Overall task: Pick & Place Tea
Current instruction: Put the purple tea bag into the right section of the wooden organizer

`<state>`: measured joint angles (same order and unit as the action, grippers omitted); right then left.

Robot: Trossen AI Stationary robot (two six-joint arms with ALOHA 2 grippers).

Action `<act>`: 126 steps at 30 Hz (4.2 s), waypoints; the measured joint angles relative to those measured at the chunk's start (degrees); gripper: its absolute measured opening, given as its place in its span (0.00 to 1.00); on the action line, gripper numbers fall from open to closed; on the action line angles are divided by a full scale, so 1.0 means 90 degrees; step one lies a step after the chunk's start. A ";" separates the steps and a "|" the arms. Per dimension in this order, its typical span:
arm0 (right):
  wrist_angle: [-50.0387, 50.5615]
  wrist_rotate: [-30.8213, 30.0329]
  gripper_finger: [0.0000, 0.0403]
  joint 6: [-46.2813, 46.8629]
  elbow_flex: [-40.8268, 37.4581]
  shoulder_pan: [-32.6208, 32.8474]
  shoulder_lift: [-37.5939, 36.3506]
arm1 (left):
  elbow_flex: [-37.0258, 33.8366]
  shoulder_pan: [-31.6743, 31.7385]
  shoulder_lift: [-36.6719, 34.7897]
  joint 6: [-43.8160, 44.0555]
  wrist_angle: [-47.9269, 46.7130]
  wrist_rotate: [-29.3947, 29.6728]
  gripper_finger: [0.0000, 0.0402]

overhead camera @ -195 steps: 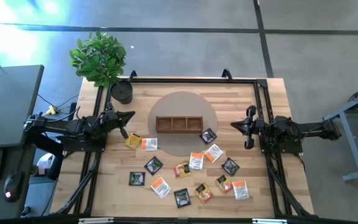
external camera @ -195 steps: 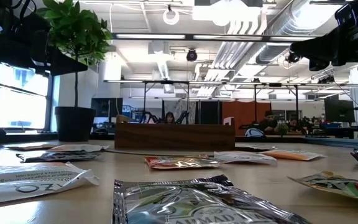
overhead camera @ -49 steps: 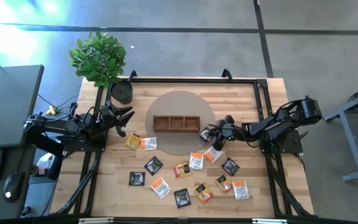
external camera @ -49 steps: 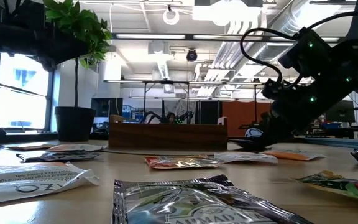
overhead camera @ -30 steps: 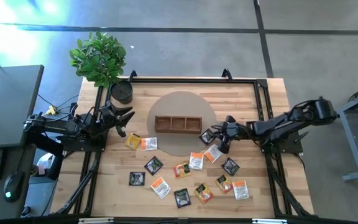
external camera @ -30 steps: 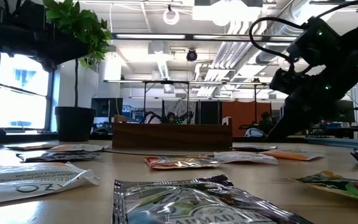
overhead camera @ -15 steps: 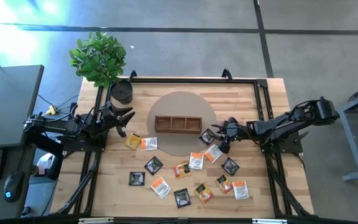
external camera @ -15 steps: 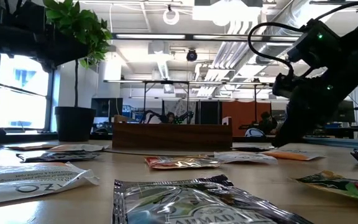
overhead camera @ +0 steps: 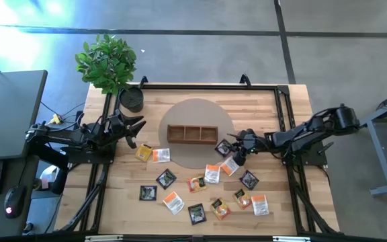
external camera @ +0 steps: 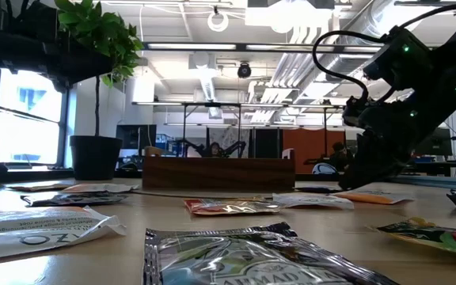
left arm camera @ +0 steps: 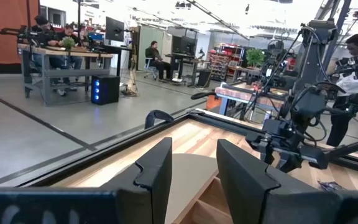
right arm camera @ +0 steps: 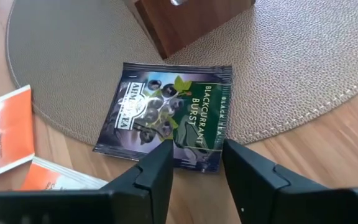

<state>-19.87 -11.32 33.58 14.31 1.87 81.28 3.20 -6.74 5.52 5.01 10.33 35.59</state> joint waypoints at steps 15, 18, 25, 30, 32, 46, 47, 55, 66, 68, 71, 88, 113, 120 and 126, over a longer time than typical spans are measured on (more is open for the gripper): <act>-0.0118 -0.0033 0.03 -0.0266 -0.0015 0.0000 -0.0015 | 0.0000 -0.0001 0.0000 -0.0001 0.0000 0.0000 0.32; -0.0107 0.0072 0.02 -0.0279 -0.0028 0.0000 -0.0180 | 0.0000 0.0000 0.0000 -0.0001 0.0000 0.0000 0.32; -0.0716 -0.0092 0.01 -0.0778 -0.0034 0.0005 -0.0979 | 0.0000 0.0000 0.0000 -0.0002 0.0000 -0.0002 0.32; -0.2095 -0.0685 0.01 -0.2449 -0.0022 -0.0002 -0.1253 | 0.0000 0.0000 0.0000 -0.0002 0.0002 0.0000 0.32; -0.2555 -0.0713 0.00 -0.3144 -0.0017 -0.0050 -0.1250 | 0.0000 -0.0001 -0.0002 -0.0002 0.0000 0.0000 0.32; 0.0095 -0.0195 0.00 -0.4767 0.1938 -0.0918 -0.0368 | 0.0000 -0.0002 -0.0002 0.0000 0.0015 0.0011 0.32; 0.0275 -0.0209 0.00 -0.4777 0.2026 -0.0964 -0.0228 | 0.0000 -0.0002 -0.0002 0.0000 0.0015 0.0012 0.32; 0.0376 -0.0192 0.00 -0.4784 0.2310 -0.1171 0.0441 | 0.0000 0.0000 -0.0002 0.0000 -0.0007 -0.0002 0.32; 0.0470 -0.0223 0.06 -0.4785 0.2307 -0.1255 0.0563 | 0.0000 -0.0001 -0.0002 0.0000 -0.0024 -0.0005 0.32; 0.0469 -0.0224 0.09 -0.4784 0.2307 -0.1253 0.0563 | 0.0000 -0.0002 -0.0002 0.0000 -0.0024 -0.0005 0.32; 0.0468 -0.0223 0.14 -0.4786 0.2307 -0.1253 0.0563 | 0.0000 -0.0002 -0.0002 0.0000 -0.0024 -0.0005 0.32; 0.4111 -0.0006 0.27 -0.4248 0.3771 -0.0558 -0.0279 | 0.0000 -0.0002 -0.0002 0.0000 -0.0024 -0.0002 0.32; 0.6656 0.1935 0.23 0.3119 0.3087 0.3011 -0.0330 | 0.0000 -0.0001 -0.0002 0.0170 -0.0027 -0.0005 0.32; 0.7076 0.1188 0.23 0.3453 0.3089 0.3349 -0.0330 | 0.0000 -0.0001 -0.0002 0.0170 -0.0027 -0.0005 0.32; 0.7039 0.0840 0.23 0.3456 0.3056 0.3354 -0.0325 | 0.0000 -0.0002 -0.0002 0.0170 -0.0027 -0.0005 0.32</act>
<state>43.49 -3.76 64.68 41.81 32.05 78.35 3.20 -6.76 5.50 6.55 10.09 35.55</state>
